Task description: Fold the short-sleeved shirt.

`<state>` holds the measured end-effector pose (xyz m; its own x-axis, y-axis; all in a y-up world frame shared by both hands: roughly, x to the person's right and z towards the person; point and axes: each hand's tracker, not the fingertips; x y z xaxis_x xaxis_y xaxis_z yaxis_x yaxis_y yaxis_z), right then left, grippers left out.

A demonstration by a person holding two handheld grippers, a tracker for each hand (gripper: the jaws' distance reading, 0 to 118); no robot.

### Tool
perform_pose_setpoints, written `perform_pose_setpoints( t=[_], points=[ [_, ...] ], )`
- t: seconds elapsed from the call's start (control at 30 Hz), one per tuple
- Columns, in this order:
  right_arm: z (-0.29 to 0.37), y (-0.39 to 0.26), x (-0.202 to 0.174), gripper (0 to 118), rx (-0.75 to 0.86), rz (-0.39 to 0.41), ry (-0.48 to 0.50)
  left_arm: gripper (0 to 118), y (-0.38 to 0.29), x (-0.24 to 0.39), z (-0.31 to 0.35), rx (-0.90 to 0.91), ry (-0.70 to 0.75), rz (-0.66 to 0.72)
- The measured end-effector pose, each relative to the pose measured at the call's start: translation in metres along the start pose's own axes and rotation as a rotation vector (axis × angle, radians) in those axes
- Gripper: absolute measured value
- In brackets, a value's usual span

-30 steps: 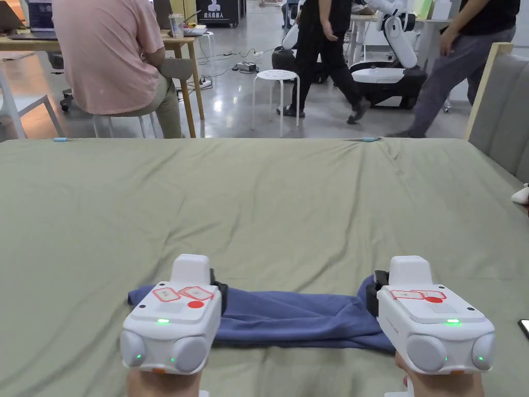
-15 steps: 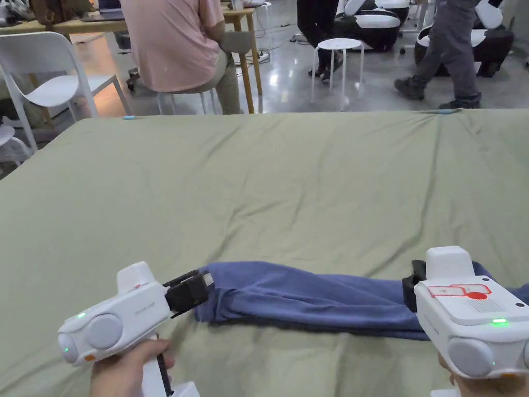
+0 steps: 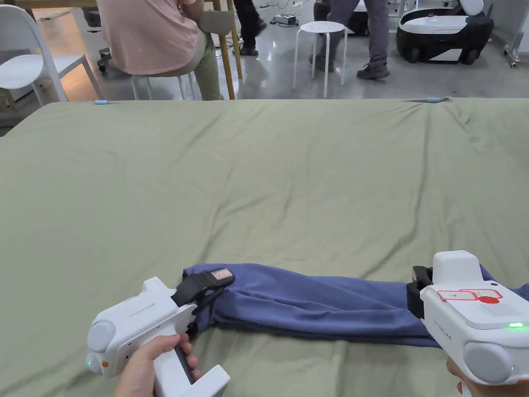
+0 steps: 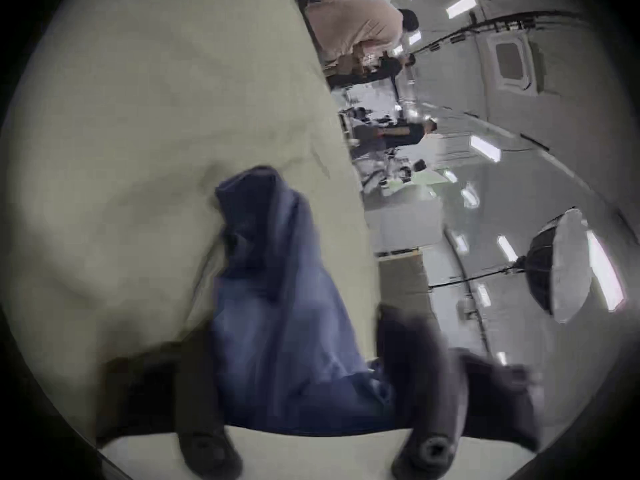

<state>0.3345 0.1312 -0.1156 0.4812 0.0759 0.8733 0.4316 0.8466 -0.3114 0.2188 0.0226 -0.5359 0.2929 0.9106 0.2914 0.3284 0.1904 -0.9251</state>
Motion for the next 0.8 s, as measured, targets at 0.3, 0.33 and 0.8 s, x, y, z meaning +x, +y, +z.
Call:
perform_pose_setpoints(
  t=[0.3,0.33,0.8],
  points=[
    [0.000,-0.007,0.006,0,-0.021,0.007,-0.002,8,0.016,0.028,0.045,0.192,0.330,-0.372],
    [0.000,-0.008,0.007,0,-0.020,0.005,0.000,8,0.019,0.031,0.050,0.190,0.367,-0.424],
    [0.029,-0.020,0.036,0,0.016,-0.054,0.005,8,-0.158,0.157,-0.066,0.074,0.631,-1.480]
  ],
)
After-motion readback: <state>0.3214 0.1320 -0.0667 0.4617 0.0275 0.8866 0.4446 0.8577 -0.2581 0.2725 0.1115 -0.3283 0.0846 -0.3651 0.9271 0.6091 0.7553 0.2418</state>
